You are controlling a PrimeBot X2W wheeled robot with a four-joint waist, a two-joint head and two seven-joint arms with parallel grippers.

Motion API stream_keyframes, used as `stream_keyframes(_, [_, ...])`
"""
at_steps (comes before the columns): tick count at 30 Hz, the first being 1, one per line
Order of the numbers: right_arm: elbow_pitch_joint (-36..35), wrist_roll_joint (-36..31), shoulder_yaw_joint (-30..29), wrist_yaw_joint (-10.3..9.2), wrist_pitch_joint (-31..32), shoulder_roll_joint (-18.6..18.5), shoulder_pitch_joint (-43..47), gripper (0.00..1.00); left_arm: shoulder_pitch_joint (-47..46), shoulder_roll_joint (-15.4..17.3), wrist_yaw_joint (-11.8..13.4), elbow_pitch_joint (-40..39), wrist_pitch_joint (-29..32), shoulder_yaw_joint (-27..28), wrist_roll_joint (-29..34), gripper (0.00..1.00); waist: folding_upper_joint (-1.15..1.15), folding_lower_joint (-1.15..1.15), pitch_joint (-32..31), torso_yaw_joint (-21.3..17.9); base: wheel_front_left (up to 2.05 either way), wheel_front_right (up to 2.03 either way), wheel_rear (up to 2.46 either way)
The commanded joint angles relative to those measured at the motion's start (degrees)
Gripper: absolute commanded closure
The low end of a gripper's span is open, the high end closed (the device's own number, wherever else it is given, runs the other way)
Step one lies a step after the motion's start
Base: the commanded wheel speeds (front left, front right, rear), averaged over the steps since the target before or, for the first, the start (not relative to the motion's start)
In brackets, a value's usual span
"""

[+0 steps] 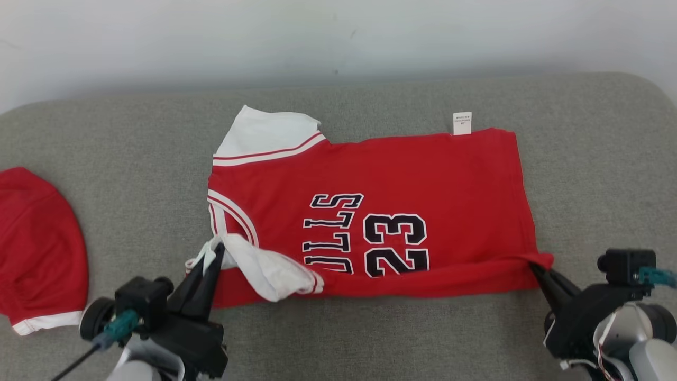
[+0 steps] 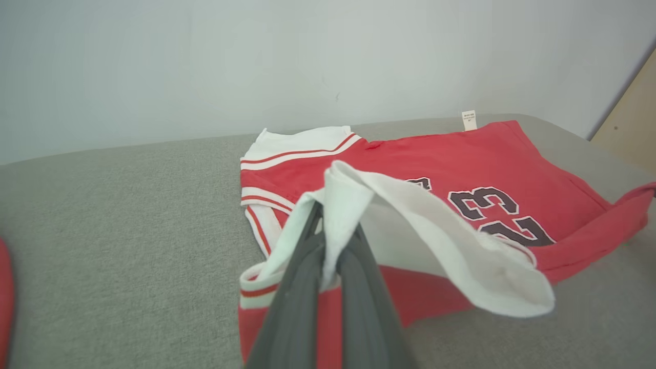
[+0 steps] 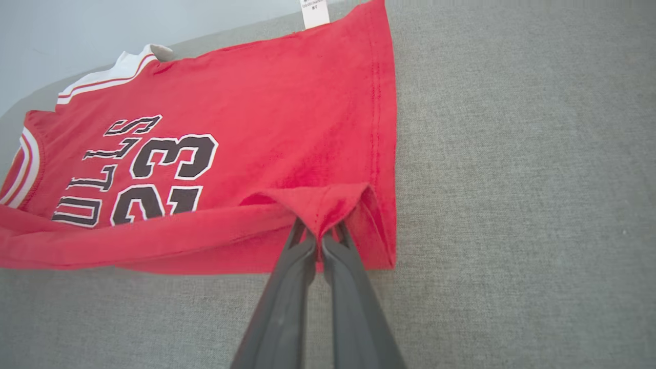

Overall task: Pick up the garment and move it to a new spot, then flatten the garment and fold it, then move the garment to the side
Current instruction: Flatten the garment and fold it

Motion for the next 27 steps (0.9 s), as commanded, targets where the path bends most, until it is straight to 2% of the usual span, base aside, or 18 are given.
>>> stream_keyframes(1, [0.7, -0.3, 0.2, -0.11, 0.1, -0.4, -1.5, 1.00, -1.9, -0.3, -0.5, 1.2, -0.3, -0.1, 0.1, 1.00, -0.01, -0.01, 1.1, -0.1, 0.00, 0.00, 0.00])
stream_keyframes(7, [6.1, -1.4, 0.8, -0.11, -0.3, -0.2, -7.2, 1.00, -9.2, -1.2, -1.9, 9.4, -1.1, -1.7, 0.3, 1.00, -0.01, -0.01, 2.6, 0.0, 0.00, 0.00, 0.00])
stream_keyframes(8, [6.9, -1.8, 0.9, -0.11, -0.7, -0.1, -7.9, 0.92, -10.3, -1.5, -2.2, 10.8, -1.4, -2.0, 0.3, 1.00, -0.01, -0.01, 2.7, 0.0, 0.00, 0.00, 0.00])
stream_keyframes(9, [7.7, -2.1, 1.0, -0.12, -1.1, 0.0, -8.5, 0.71, -11.2, -1.9, -2.4, 12.6, -1.6, -2.1, -0.1, 1.00, -0.01, -0.01, 2.8, 0.0, 0.00, 0.00, 0.00])
stream_keyframes(10, [9.0, -2.7, 1.1, -0.12, -2.5, 0.1, -9.4, 0.00, -13.1, -2.3, -2.5, 15.6, -2.2, -2.9, 0.6, 0.63, -0.01, -0.01, 3.0, 0.1, 0.00, 0.00, 0.00])
stream_keyframes(11, [9.4, -2.8, 1.2, -0.11, -3.3, 0.1, -9.7, 0.00, -13.9, -2.6, -2.6, 16.8, -2.6, -3.2, 0.7, 0.00, -0.01, -0.01, 3.1, 0.1, 0.00, 0.00, 0.00])
stream_keyframes(19, [11.9, -2.7, 2.2, -0.11, -8.3, -1.2, -8.9, 0.00, -14.5, -4.5, -2.8, 22.8, -5.8, -2.6, 0.3, 0.00, -0.01, -0.01, 1.8, 0.2, 0.00, 0.00, 0.00])
stream_keyframes(27, [13.3, -2.5, 2.2, -0.11, -10.6, -2.2, -5.8, 0.00, -9.0, -5.1, -2.1, 21.2, -6.2, 1.5, -0.8, 0.00, -0.01, -0.01, -0.2, 0.5, 0.00, 0.00, 0.00])
